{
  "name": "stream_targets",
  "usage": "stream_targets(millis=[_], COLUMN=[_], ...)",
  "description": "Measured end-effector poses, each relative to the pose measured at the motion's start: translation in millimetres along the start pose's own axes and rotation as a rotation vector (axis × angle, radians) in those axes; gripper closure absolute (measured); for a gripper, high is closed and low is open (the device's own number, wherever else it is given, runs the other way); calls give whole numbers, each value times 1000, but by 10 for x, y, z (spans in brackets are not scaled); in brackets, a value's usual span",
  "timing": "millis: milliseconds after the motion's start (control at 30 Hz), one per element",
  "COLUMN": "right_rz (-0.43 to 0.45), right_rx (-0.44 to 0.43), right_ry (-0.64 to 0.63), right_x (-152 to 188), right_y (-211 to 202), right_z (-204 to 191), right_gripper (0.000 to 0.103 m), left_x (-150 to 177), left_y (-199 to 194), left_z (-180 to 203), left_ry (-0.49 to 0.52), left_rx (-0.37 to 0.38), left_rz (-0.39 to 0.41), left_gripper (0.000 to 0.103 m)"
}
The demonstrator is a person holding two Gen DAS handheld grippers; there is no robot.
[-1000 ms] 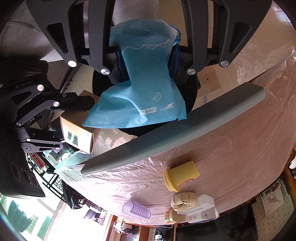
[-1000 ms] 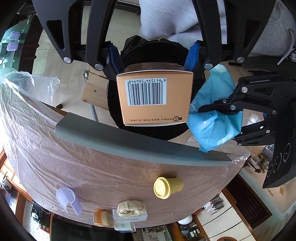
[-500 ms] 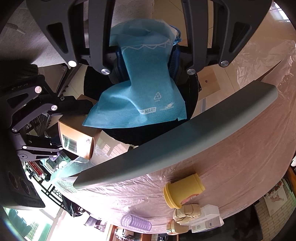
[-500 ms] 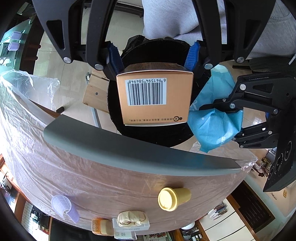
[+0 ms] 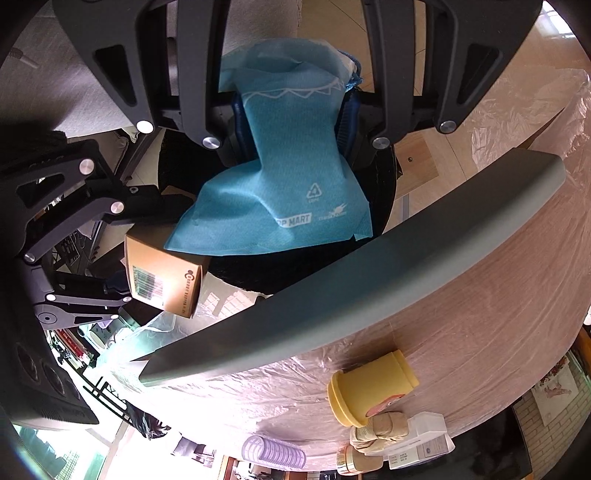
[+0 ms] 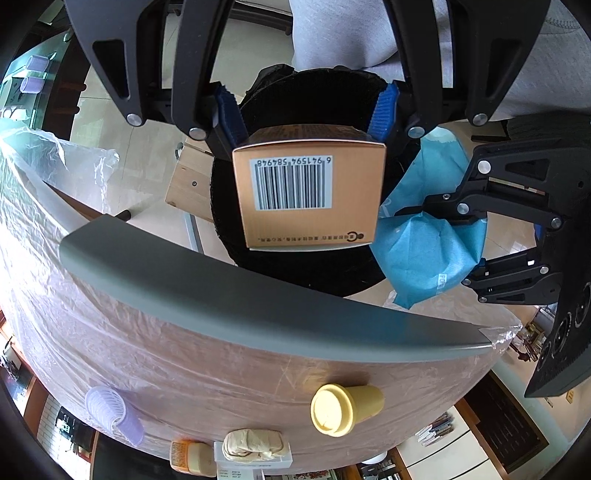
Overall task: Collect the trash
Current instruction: 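Carry the blue bag and brown box with both grippers over the black bin, then open both grippers to drop the blue bag and brown box into the bin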
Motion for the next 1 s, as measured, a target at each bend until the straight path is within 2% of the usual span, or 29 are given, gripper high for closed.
stream_targets(millis=[567,633,667,733,767,833,933,1000], right_rz=[-37,-41,-38,-27,-15,9,53,101], right_rx=[17,9,0,1,22,36,64,91], right_ry=[25,25,21,3,-7,-15,-13,-6], right_x=[19,19,16,17,17,19,11,-23], right_y=[182,185,175,136,100,13,-205,-431], right_z=[33,35,30,23,28,43,92,140], right_gripper=[46,46,45,42,32,25,24,24], left_x=[-103,-117,-122,-132,-128,-123,-118,-144], left_y=[170,180,172,118,85,37,-98,-276], left_z=[70,84,96,117,112,97,66,46], left_ry=[20,27,33,39,32,13,-15,-28], left_rx=[6,29,51,36,41,49,33,18], left_rz=[-28,-33,-29,-2,3,5,21,64], left_gripper=[63,63,61,51,45,44,38,34])
Point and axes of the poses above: each gripper's, at about its wrist camera, not at the fingertips, and y roughly the way its jaws point, z to its right, x to its underside, the point moved 4 cm from there along y, roughly the way its jaws point, and after that the axes turned 1 degree about -x, right-handed, at the moved point
